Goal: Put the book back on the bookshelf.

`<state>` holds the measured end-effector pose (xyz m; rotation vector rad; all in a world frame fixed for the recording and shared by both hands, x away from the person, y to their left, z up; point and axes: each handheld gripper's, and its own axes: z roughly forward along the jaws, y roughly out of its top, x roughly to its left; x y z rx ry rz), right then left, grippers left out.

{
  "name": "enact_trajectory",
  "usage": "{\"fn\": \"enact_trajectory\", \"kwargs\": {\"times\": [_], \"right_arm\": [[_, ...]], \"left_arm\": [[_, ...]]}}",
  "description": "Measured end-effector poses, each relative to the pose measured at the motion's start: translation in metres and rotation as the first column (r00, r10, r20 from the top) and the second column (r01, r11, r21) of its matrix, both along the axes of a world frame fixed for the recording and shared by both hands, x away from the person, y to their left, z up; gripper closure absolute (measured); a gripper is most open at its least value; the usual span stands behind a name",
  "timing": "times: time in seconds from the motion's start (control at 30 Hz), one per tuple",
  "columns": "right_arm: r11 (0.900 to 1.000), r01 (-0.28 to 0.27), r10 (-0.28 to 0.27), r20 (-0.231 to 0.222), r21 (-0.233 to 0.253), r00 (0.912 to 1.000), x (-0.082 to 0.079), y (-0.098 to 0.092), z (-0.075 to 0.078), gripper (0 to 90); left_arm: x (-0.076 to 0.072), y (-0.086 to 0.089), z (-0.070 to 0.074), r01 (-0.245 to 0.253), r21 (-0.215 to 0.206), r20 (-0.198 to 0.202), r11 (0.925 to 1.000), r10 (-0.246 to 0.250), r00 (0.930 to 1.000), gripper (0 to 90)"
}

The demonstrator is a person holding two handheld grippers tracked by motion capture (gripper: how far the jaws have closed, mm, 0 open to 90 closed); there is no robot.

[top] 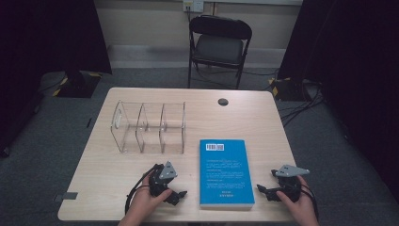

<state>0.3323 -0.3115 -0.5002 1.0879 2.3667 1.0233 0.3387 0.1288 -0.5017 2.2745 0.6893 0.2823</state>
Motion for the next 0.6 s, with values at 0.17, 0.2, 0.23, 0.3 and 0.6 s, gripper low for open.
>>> {"fn": "enact_trajectory", "kwargs": {"times": [0.17, 0.2, 0.23, 0.3, 0.6], "right_arm": [[1.0, 0.0, 0.0, 0.0, 0.0, 1.0, 0.0, 0.0, 0.0, 11.4], [1.0, 0.0, 0.0, 0.0, 0.0, 1.0, 0.0, 0.0, 0.0, 11.3], [1.0, 0.0, 0.0, 0.0, 0.0, 1.0, 0.0, 0.0, 0.0, 11.4], [1.0, -0.001, 0.001, 0.001, 0.0, 1.0, 0.0, 0.0, 0.0, 11.4], [0.999, -0.032, 0.032, -0.001, 0.0, 0.9995, -0.004, 0.005, 0.001, 11.4]], "left_arm": [[0.0, 0.0, 0.0, -0.002, -0.001, -0.001, 1.0, 0.002, 1.0, 0.0], [-0.001, -0.001, 0.0, -0.01, -0.001, -0.003, 1.0, 0.01, 0.9999, 0.0], [-0.001, -0.001, 0.0, -0.017, -0.006, -0.004, 0.9998, 0.017, 0.9999, 0.0], [-0.002, -0.003, 0.0, -0.028, -0.016, -0.006, 0.9995, 0.028, 0.9996, 0.0], [-0.002, -0.014, 0.004, 0.014, 0.004, -0.019, 0.9999, -0.014, 0.9997, 5.5]]}}
